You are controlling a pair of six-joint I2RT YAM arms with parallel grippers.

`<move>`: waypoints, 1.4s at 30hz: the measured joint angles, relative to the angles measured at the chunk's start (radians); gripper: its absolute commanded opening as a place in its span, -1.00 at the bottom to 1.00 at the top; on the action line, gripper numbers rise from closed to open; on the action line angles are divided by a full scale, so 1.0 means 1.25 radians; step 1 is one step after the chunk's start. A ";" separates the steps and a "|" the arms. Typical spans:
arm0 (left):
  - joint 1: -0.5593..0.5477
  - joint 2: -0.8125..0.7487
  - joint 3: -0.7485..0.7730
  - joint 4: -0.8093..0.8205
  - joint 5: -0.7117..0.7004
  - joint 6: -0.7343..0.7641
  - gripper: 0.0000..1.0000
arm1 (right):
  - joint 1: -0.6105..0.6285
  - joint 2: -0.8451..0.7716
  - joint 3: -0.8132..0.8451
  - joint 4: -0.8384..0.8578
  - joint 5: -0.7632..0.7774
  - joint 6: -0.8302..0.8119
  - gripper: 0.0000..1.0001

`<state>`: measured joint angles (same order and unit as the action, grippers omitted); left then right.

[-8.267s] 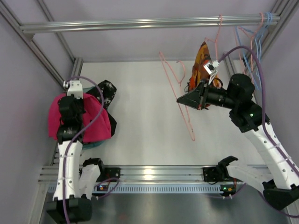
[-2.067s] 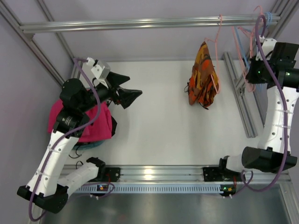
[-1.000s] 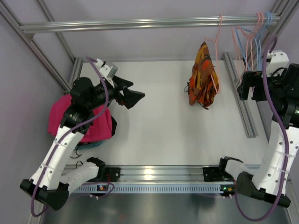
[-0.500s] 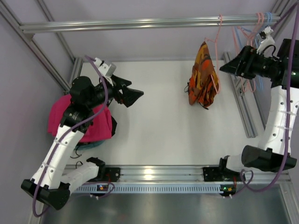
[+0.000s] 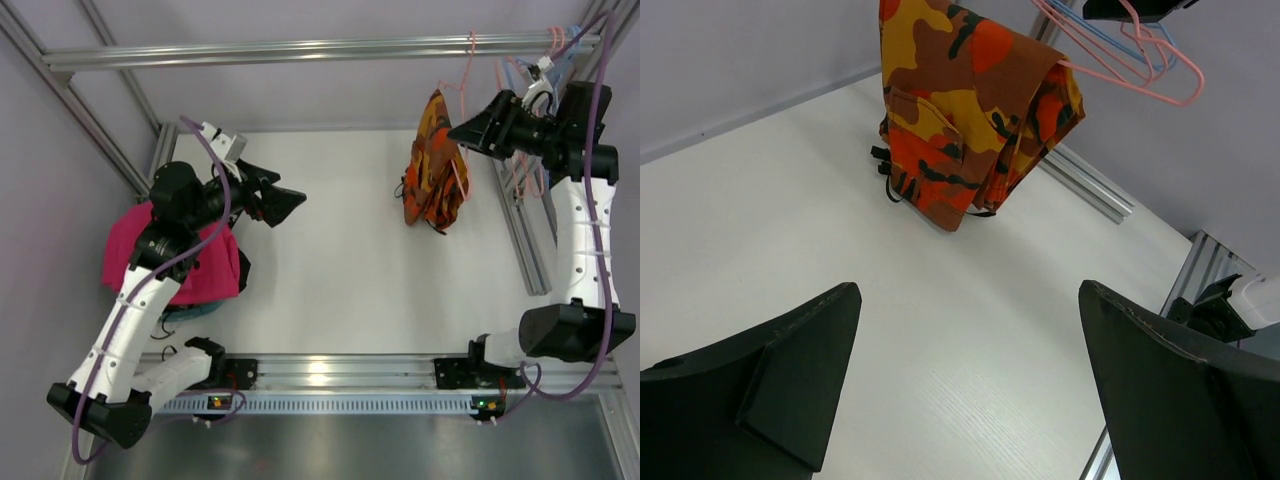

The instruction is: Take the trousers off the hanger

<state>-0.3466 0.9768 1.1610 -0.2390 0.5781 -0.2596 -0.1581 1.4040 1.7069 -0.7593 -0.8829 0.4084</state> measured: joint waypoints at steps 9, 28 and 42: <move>0.002 0.008 0.000 0.002 0.003 -0.001 0.89 | 0.031 0.005 -0.168 0.216 -0.036 0.139 0.10; 0.004 0.008 0.000 0.005 0.006 -0.003 0.89 | 0.035 -0.021 -0.235 0.487 -0.074 0.461 -1.00; 0.004 0.002 -0.004 0.006 -0.009 0.014 0.92 | 0.059 -0.093 -0.251 0.717 -0.109 0.648 -1.00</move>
<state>-0.3420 0.9791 1.1557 -0.2314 0.5671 -0.2420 -0.0845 1.2873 1.3926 0.1368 -1.0187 1.2182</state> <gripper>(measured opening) 0.953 0.044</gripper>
